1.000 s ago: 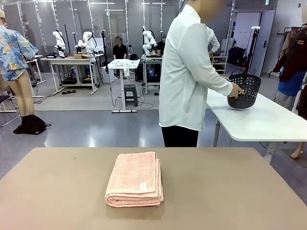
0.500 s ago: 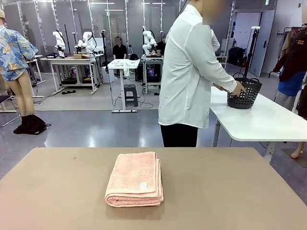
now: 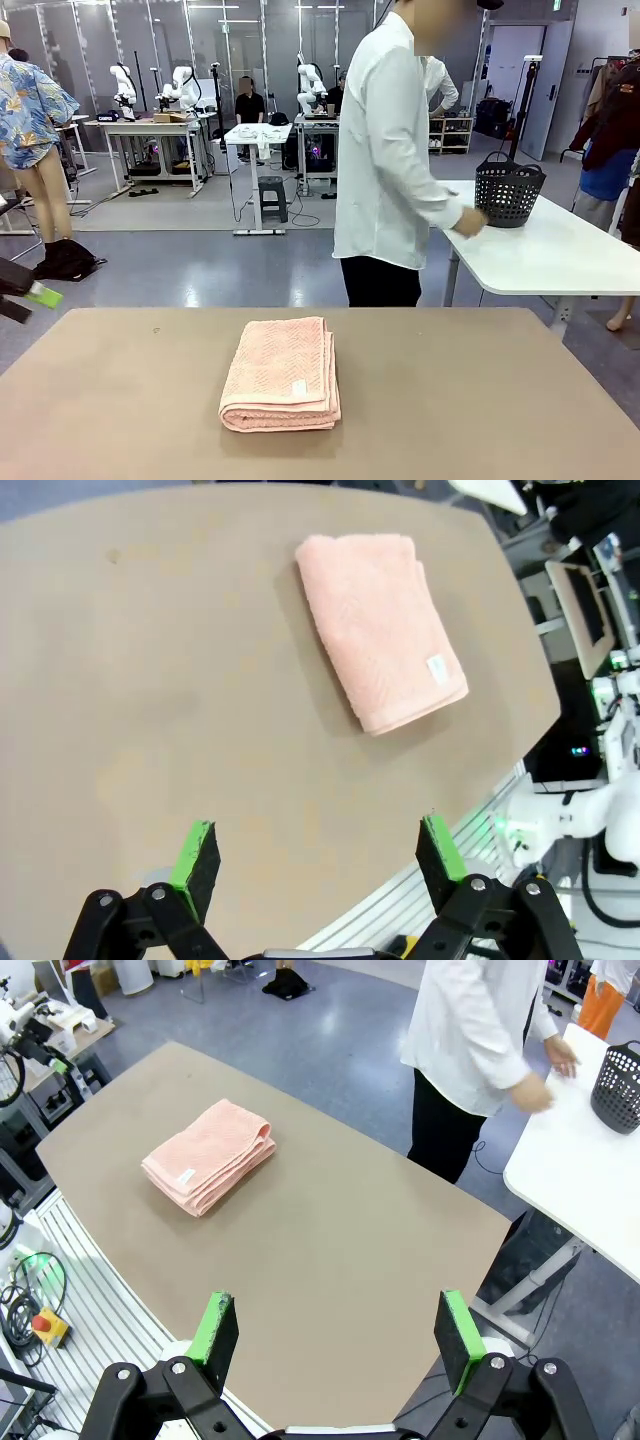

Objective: Fold the towel.
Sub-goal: Pick up the 100 cm Hotel Towel and place it on the left side of the table.

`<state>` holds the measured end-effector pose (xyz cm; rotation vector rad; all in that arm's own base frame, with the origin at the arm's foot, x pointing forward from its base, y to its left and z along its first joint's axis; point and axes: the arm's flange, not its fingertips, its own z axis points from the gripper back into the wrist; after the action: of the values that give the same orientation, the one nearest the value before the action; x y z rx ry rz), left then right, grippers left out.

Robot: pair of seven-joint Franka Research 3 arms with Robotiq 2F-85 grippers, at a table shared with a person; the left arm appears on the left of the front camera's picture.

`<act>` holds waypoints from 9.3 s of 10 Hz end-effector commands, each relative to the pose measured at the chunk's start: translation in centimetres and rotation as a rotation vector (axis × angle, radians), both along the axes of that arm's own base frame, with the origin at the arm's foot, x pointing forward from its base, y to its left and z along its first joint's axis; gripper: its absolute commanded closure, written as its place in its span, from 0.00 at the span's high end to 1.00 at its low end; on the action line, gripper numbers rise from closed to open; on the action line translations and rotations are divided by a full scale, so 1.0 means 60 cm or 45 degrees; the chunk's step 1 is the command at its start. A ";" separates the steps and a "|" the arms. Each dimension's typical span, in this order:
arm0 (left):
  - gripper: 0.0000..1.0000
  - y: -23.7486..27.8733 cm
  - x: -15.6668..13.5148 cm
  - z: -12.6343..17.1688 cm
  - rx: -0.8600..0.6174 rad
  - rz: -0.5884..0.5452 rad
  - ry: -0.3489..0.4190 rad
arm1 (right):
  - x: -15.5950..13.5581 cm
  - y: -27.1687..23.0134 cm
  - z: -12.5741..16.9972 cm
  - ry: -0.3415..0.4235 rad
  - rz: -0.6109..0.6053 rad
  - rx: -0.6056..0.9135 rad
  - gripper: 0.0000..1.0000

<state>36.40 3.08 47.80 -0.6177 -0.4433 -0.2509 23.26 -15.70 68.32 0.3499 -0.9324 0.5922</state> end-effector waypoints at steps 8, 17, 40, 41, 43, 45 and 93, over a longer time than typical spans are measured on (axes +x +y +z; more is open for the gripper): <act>1.00 -0.170 0.105 -0.166 -0.193 -0.030 0.127 | 0.001 0.000 -0.001 -0.001 -0.002 0.002 1.00; 1.00 -0.205 0.125 -0.206 -0.304 -0.022 0.173 | 0.001 0.000 -0.001 -0.001 -0.002 0.002 1.00; 0.41 -0.348 0.239 -0.405 -0.659 0.003 0.331 | 0.001 0.000 -0.001 -0.001 -0.002 0.002 1.00; 0.00 -0.347 0.238 -0.403 -0.668 0.002 0.322 | 0.001 0.000 -0.001 -0.001 -0.002 0.002 1.00; 0.00 -0.344 0.237 -0.405 -0.670 0.004 0.325 | 0.001 0.000 -0.001 -0.001 -0.002 0.002 1.00; 0.04 -0.347 0.238 -0.408 -0.671 0.000 0.331 | 0.001 0.000 -0.001 -0.001 -0.002 0.002 1.00; 1.00 0.221 0.145 -0.092 0.214 0.055 0.033 | 0.001 0.000 -0.001 -0.001 -0.002 0.002 1.00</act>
<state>44.71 16.25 42.07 -0.4482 -0.4065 -0.2351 23.27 -15.72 68.30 0.3502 -0.9321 0.5918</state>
